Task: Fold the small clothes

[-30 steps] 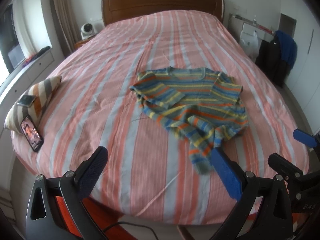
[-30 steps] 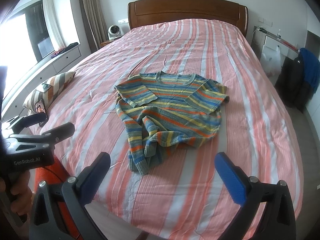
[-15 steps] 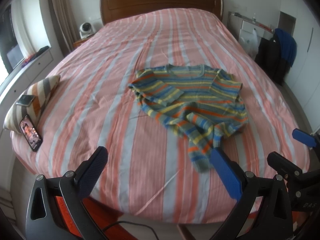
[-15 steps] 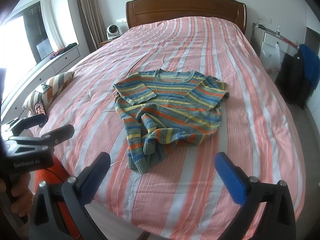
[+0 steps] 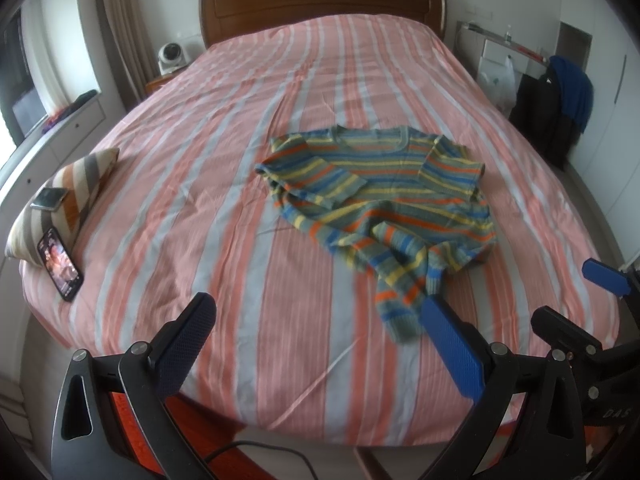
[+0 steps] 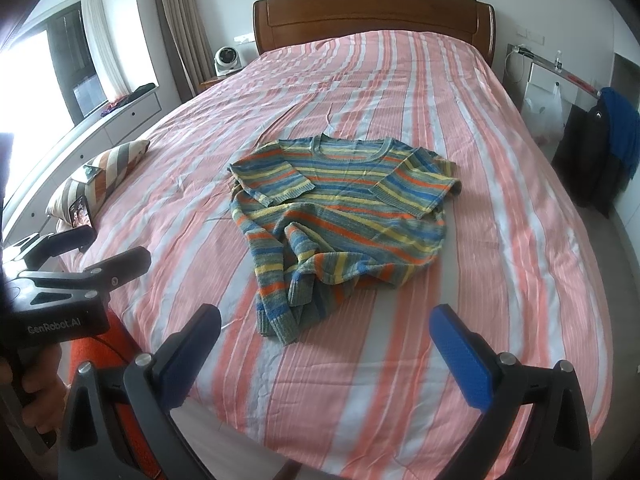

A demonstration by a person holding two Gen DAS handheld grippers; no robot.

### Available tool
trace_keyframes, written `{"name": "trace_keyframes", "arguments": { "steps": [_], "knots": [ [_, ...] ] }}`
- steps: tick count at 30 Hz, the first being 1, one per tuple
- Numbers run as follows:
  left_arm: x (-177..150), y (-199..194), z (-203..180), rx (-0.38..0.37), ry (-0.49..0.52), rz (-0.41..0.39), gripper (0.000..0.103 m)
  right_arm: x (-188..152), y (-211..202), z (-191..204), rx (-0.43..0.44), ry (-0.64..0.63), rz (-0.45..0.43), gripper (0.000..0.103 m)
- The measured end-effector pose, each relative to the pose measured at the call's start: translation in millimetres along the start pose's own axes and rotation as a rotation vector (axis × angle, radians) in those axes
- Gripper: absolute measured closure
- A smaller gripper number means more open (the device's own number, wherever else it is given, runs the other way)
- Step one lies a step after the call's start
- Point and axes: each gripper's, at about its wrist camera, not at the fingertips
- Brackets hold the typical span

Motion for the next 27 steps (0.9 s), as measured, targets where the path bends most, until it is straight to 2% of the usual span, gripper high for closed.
{"name": "trace_keyframes", "arguments": {
  "steps": [17,20,23,27],
  "knots": [
    [-6.5,2.0,-2.5,-0.002,0.01,0.001,0.0,-1.9,3.6,2.1,0.005,0.003,0.006,0.0],
    [-6.0,3.9,8.9,0.013,0.022,-0.017,0.0,-1.2,1.8,-1.5,0.007,0.012,-0.01,0.0],
    [-2.4,15.4,46.6,0.011,-0.07,-0.006,0.0,0.6,-9.3,-29.1,-0.027,0.081,-0.084,0.0],
    [-18.1,51.9,92.1,-0.113,-0.256,0.086,0.001,-13.9,-0.6,-72.9,-0.097,0.181,-0.113,0.0]
  ]
}}
Point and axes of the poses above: each gripper's, at about its wrist camera, not at the fingertips, and y roughly the way its jaws point, z to its left, x to its top, and after that the axes turned 5 degrees about -y, right-handed
